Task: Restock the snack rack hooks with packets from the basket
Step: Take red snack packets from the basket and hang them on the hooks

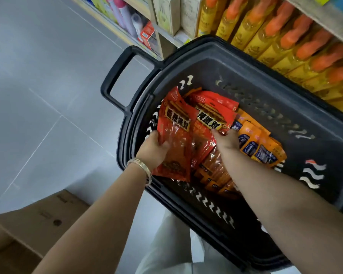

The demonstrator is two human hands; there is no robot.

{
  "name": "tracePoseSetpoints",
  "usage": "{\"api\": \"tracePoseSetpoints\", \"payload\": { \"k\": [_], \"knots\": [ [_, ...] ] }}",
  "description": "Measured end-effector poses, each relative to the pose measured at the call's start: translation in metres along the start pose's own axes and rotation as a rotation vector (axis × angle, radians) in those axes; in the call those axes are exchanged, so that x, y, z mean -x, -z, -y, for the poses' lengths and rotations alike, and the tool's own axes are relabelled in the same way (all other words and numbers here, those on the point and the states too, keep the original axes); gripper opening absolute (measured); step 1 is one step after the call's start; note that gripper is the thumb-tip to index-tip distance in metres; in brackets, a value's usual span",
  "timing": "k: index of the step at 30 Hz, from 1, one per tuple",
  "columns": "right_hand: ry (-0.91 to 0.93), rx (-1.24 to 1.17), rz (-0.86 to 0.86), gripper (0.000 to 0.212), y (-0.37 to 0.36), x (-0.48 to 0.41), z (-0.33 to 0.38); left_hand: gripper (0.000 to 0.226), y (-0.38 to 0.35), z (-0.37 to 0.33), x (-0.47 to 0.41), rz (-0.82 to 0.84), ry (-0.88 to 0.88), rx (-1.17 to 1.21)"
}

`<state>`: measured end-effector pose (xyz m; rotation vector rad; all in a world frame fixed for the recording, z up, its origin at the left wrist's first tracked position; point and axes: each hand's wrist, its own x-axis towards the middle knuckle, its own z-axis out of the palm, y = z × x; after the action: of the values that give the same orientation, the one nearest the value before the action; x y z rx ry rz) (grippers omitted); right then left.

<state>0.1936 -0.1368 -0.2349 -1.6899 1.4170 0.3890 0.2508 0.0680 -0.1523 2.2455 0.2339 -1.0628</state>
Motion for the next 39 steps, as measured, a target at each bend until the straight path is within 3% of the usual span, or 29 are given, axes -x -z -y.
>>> {"api": "tracePoseSetpoints", "payload": {
  "k": [4, 9, 12, 14, 20, 23, 29, 33, 39],
  "knots": [
    [0.063, 0.03, -0.042, 0.035, 0.002, 0.001, -0.005, 0.008, 0.0, -0.002, -0.001, 0.008, 0.011, 0.083],
    [0.011, -0.178, -0.017, 0.047, 0.033, 0.035, -0.021, 0.031, 0.01, -0.014, 0.011, 0.103, 0.148, 0.36],
    [0.014, -0.265, -0.011, 0.044, 0.061, 0.067, -0.029, 0.025, 0.016, -0.028, 0.032, 0.128, 0.092, 0.378],
    [0.014, -0.268, -0.023, 0.056, 0.083, 0.089, -0.035, 0.015, 0.017, -0.042, 0.051, 0.123, 0.031, 0.357],
    [0.096, -0.373, -0.11, 0.064, 0.148, 0.151, -0.057, 0.072, 0.007, -0.087, 0.107, 0.126, -0.071, 0.088],
    [0.205, -0.376, -0.242, 0.052, 0.181, 0.181, -0.072, 0.075, -0.004, -0.109, 0.145, 0.099, -0.21, 0.015],
    [0.462, -0.602, -0.614, 0.034, 0.274, 0.24, -0.119, 0.018, -0.048, -0.153, 0.231, 0.055, -0.702, 0.126],
    [0.507, -0.79, -0.753, 0.037, 0.36, 0.264, -0.168, 0.024, -0.099, -0.188, 0.295, 0.044, -0.878, 0.136],
    [0.595, -0.74, -0.964, 0.035, 0.481, 0.301, -0.249, 0.026, -0.189, -0.238, 0.395, 0.023, -1.055, 0.209]
  ]
}}
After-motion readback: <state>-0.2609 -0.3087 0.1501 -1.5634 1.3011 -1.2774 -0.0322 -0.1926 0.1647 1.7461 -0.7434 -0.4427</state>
